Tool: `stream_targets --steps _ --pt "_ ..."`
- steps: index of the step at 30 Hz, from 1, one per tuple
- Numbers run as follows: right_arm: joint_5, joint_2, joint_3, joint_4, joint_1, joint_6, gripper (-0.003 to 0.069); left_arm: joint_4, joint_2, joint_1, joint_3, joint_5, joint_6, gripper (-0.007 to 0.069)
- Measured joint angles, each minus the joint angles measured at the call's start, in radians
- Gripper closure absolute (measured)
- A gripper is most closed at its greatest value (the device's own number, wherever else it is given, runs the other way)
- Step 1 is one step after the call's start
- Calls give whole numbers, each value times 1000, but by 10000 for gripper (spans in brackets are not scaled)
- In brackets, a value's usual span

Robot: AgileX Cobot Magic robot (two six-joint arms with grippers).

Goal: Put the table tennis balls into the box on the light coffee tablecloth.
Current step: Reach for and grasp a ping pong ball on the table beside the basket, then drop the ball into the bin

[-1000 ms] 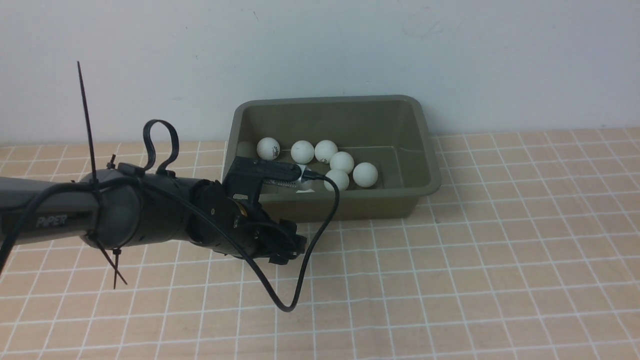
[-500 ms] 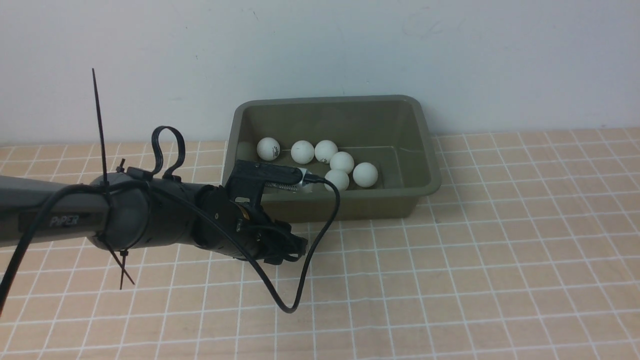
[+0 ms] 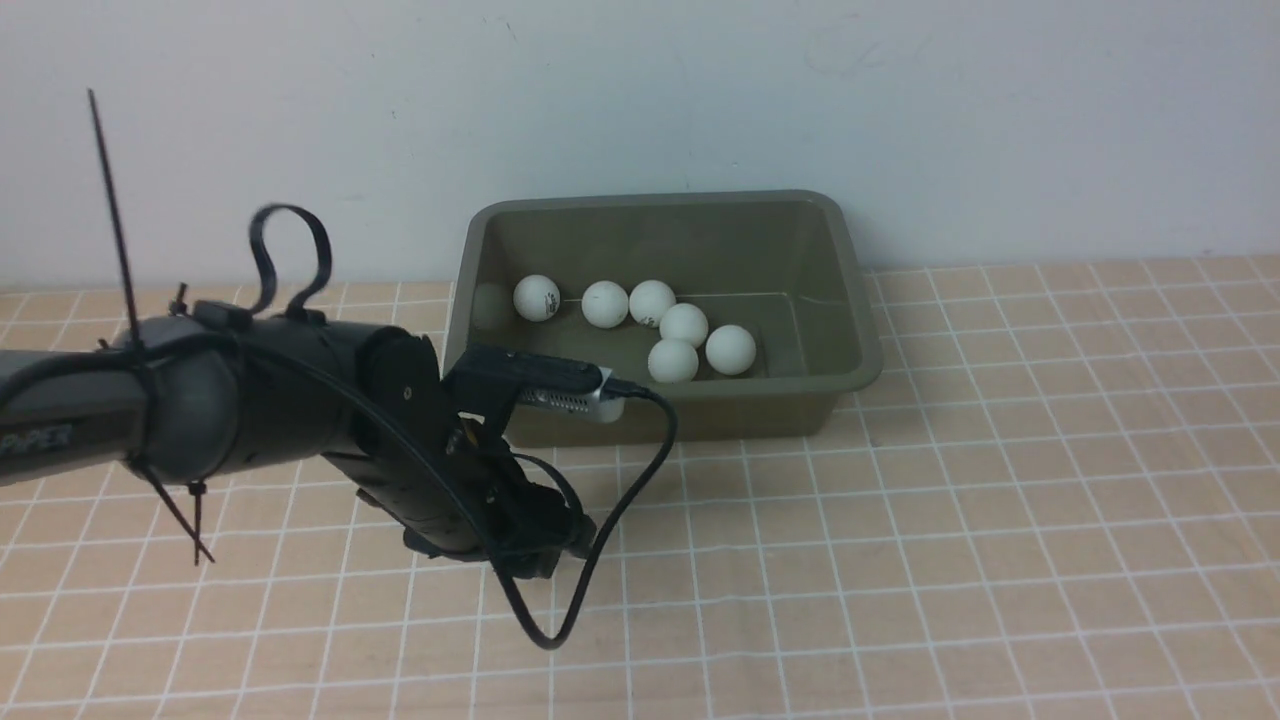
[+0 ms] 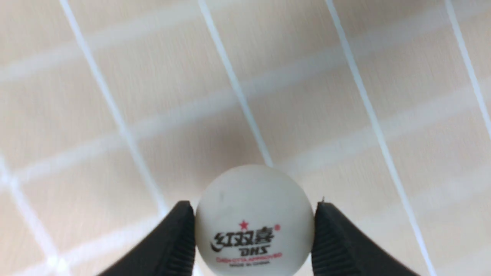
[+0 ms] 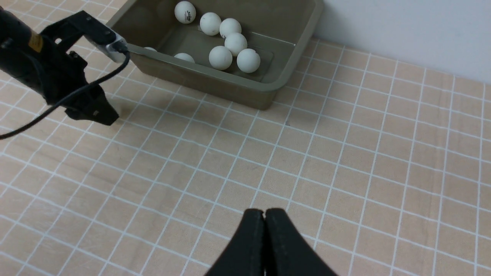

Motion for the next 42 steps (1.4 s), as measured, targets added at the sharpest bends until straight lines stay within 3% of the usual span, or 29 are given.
stream_targets --steps 5,11,19,25,35,42 --pt "0 0 0 0 0 0 677 48 -107 0 -127 151 18 312" --pt "0 0 0 0 0 0 677 103 -126 0 -293 36 24 312" --pt "0 0 0 0 0 0 677 145 101 8 -410 -161 19 312" --pt "0 0 0 0 0 -1 677 126 257 39 -518 -161 -45 312" --pt "0 0 0 0 0 -4 677 122 314 46 -587 -66 -68 311" --pt "0 0 0 0 0 -4 677 120 314 46 -589 -8 -68 194"
